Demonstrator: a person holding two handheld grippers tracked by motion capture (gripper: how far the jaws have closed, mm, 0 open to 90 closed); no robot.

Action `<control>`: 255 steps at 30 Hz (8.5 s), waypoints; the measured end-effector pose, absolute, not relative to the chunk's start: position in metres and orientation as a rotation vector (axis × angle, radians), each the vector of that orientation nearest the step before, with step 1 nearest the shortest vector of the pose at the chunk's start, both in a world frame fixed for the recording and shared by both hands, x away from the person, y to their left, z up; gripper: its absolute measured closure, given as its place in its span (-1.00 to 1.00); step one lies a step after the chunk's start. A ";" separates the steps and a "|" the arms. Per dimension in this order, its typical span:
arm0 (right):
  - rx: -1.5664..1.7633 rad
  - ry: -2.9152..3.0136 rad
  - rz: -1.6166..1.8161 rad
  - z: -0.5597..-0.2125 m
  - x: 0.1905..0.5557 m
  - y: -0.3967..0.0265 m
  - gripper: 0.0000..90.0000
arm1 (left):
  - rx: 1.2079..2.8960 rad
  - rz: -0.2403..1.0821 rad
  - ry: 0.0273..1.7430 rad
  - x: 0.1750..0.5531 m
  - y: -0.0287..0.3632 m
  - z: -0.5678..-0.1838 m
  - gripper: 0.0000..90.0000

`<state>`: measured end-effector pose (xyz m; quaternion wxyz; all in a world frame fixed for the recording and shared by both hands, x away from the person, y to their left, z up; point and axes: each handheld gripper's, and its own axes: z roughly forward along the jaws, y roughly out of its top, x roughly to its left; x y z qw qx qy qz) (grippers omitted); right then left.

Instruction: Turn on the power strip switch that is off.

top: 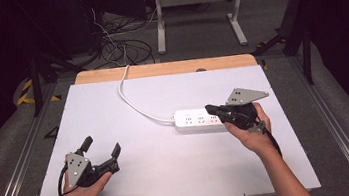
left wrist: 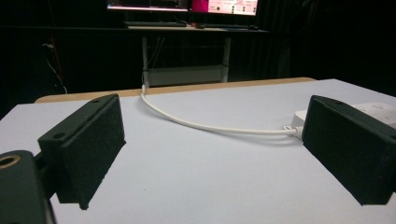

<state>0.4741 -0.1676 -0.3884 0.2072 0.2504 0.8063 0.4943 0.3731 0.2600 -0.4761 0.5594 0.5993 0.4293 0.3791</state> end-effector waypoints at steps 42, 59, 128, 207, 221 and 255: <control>0.807 2.362 1.245 -0.422 0.525 -0.127 1.00 | 1.436 0.893 1.000 0.372 0.259 -0.477 -0.84; 0.911 2.413 1.153 -0.449 0.549 -0.106 1.00 | 1.445 0.889 0.992 0.372 0.260 -0.478 -0.83; 0.979 2.417 0.868 -0.453 0.556 -0.079 1.00 | 1.453 0.893 0.953 0.370 0.255 -0.474 -0.83; 0.925 1.902 1.482 -0.422 0.457 -0.225 1.00 | 1.445 0.896 0.950 0.373 0.251 -0.473 -0.82; 0.925 1.736 1.512 -0.429 0.423 -0.271 1.00 | 1.433 0.897 0.940 0.373 0.250 -0.470 -0.82; 0.890 1.672 1.560 -0.432 0.416 -0.275 0.06 | 1.431 0.907 0.944 0.371 0.253 -0.471 -0.82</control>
